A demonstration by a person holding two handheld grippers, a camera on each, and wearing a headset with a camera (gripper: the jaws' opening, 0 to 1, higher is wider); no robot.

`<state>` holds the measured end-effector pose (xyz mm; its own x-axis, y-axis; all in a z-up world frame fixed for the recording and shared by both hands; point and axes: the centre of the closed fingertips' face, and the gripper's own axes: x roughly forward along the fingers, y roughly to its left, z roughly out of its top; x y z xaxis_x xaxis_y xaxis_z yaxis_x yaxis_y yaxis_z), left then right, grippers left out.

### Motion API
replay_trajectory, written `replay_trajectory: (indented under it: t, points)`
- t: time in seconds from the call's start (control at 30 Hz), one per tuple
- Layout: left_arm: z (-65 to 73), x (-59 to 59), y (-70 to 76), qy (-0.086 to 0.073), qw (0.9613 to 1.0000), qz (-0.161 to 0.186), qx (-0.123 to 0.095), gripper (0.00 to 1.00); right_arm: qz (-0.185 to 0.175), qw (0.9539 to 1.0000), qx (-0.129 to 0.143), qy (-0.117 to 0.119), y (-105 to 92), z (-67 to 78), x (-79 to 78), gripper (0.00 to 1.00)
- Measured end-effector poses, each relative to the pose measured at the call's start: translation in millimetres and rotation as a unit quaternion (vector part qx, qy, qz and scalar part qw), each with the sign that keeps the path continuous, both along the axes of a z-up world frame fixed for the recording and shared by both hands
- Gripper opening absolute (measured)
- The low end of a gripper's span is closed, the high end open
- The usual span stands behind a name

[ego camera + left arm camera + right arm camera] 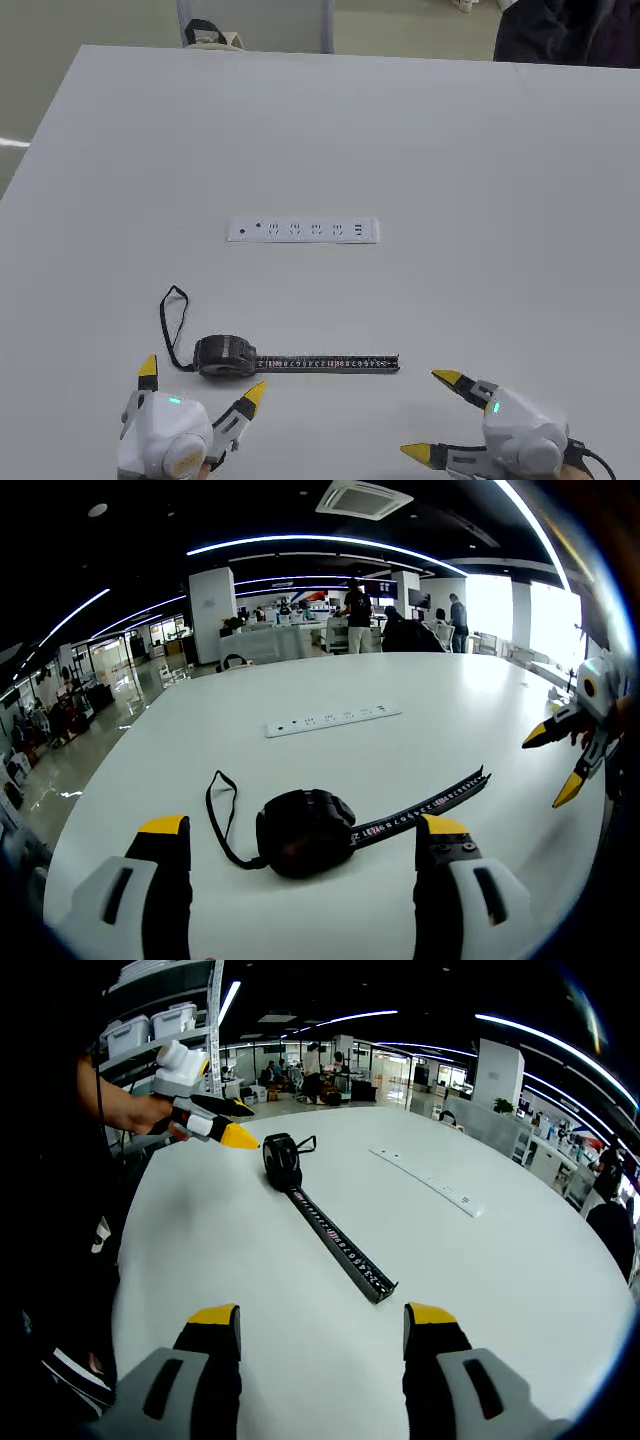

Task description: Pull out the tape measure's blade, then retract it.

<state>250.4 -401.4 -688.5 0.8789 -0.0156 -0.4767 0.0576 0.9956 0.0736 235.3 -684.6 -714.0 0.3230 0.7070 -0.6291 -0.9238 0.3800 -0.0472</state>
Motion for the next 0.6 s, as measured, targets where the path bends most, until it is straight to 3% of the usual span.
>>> replay_trajectory:
  t: [0.07,0.2,0.43,0.6]
  points:
    - [-2.8,3.6,-2.4,-0.004,0.9999,0.008,-0.015,0.91,0.008,0.9999,-0.002,-0.012,-1.2,-0.2,6.7,0.57]
    - [-8.8,8.9,-7.4,-0.004,0.9998,0.013,-0.013,0.92,0.022,0.9996,-0.006,-0.015,-2.1,-3.5,16.4,0.56]
    - [-19.9,12.1,-15.2,0.008,0.9994,0.028,-0.018,0.86,0.039,0.9992,-0.011,0.001,-5.9,-14.3,31.8,0.52]
    - [-23.4,16.9,-9.2,0.008,0.999,0.041,-0.018,0.82,0.06,0.9979,-0.015,0.017,-5.7,-23.9,37.0,0.49]
